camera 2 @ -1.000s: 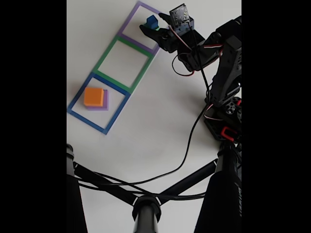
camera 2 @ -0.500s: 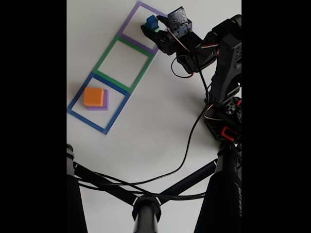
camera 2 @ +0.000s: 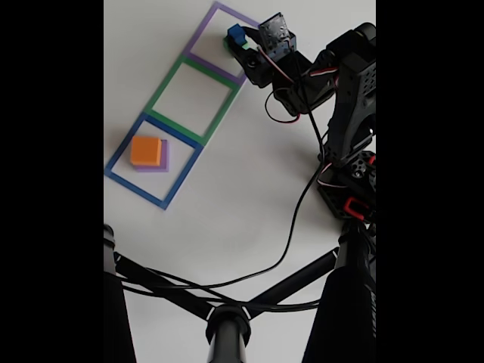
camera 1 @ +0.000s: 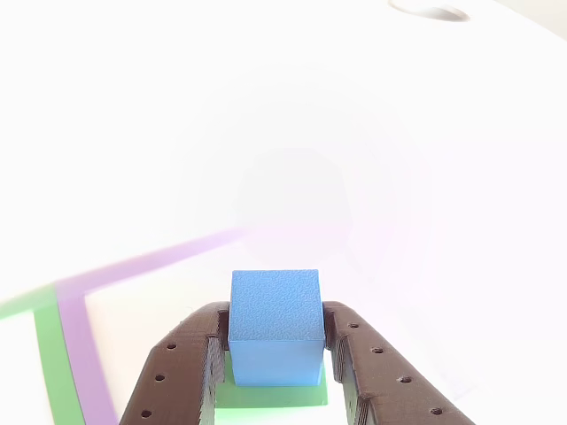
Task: Tower of hanoi
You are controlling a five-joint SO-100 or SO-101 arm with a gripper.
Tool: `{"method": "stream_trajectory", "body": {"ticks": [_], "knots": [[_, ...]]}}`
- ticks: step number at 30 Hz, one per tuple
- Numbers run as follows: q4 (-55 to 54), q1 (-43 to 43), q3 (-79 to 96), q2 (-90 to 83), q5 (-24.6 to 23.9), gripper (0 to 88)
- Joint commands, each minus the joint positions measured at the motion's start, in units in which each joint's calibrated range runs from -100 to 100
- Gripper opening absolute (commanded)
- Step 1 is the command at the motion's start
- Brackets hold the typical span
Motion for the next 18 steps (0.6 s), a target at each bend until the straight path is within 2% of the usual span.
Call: {"method": "stream_trajectory", "body": {"ticks": [1, 11, 15, 18], "knots": [[-1.5, -0.79, -1.15, -0.34, 0.0, 3.1], [1.34, -1.75, 0.03, -5.02, 0.0, 2.2], [11.14, -2.71, 2.48, -15.76, 0.0, 2.0], [23.44, -3.38, 3.76, -27.23, 0.0, 2.0]]}}
